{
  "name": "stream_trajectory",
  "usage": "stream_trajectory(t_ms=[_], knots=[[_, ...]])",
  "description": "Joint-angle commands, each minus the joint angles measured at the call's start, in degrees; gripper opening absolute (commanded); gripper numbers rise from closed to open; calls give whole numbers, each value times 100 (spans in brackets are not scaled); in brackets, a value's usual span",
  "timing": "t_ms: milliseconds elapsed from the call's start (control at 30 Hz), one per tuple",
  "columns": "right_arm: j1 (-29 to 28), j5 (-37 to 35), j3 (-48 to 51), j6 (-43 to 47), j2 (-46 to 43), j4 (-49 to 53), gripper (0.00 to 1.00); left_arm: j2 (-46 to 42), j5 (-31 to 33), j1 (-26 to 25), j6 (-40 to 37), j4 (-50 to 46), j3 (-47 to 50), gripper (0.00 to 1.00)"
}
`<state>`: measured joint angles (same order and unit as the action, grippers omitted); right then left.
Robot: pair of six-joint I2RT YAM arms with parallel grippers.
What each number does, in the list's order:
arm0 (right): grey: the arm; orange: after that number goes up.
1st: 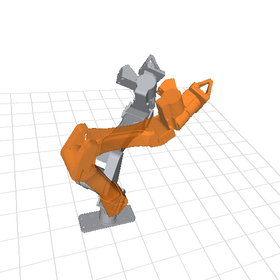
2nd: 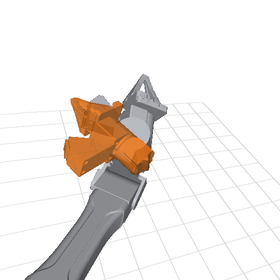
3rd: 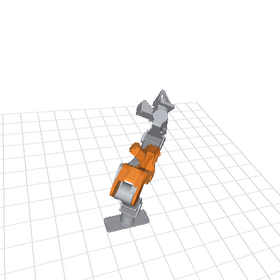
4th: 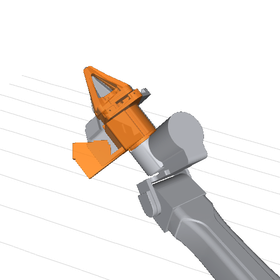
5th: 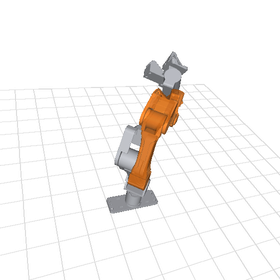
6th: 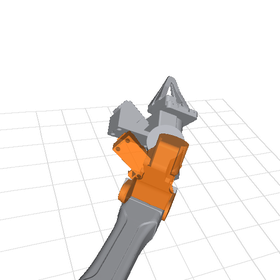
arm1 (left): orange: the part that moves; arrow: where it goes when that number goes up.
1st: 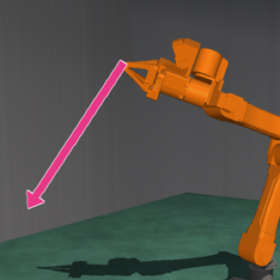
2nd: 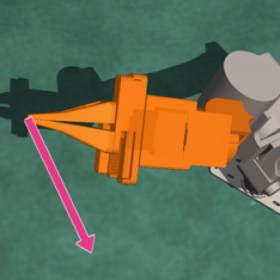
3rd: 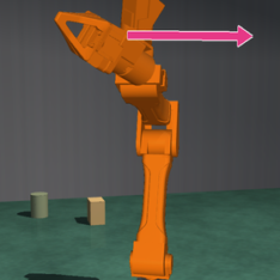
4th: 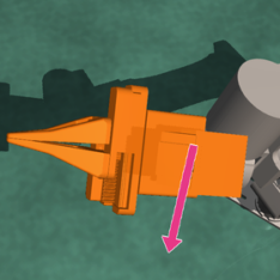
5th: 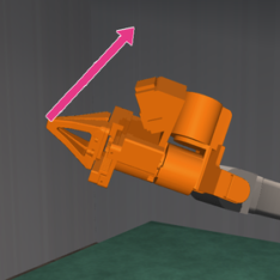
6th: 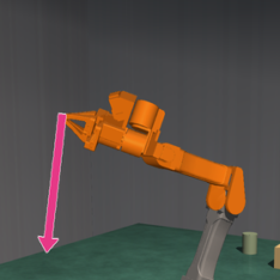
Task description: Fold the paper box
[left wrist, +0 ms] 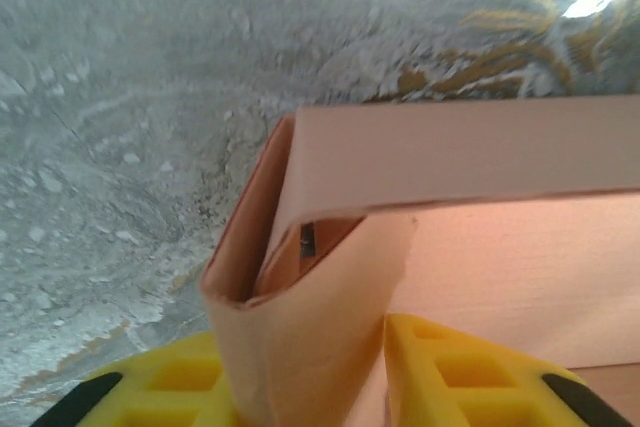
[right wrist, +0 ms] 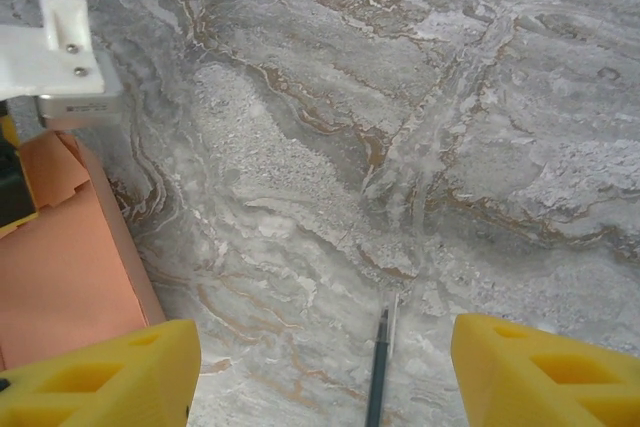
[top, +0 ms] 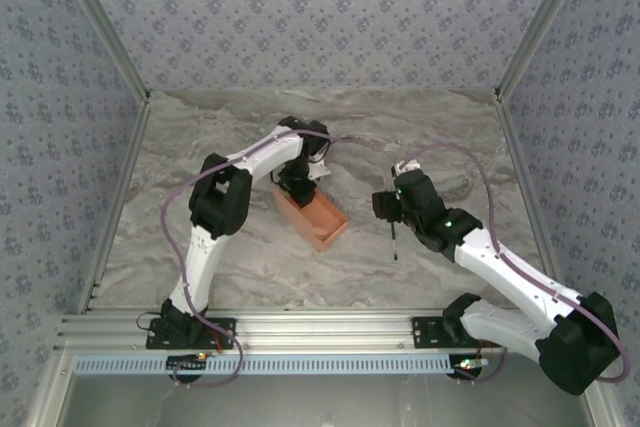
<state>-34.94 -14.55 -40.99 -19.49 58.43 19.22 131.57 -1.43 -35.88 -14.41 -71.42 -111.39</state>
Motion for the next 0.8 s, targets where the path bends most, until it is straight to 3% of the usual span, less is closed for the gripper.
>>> stream_trajectory(t_ms=[0,267,467,633,767], knots=[[22,181,157,-184,-52,-282,69,-57,18,-62,-156,-508,-521,42],[31,1119,97,-293,936,-1170,68,-357,-479,-43,-290,-584,-1185,53],[27,2126,-444,-318,2309,-1632,68,-1318,-974,170,-15,180,-1064,56],[-73,2858,-512,-445,2887,-1853,63,-2549,-752,570,764,1441,260,56],[-113,3390,-314,-667,3028,-2062,59,-4087,-188,1215,1924,2884,2360,56]])
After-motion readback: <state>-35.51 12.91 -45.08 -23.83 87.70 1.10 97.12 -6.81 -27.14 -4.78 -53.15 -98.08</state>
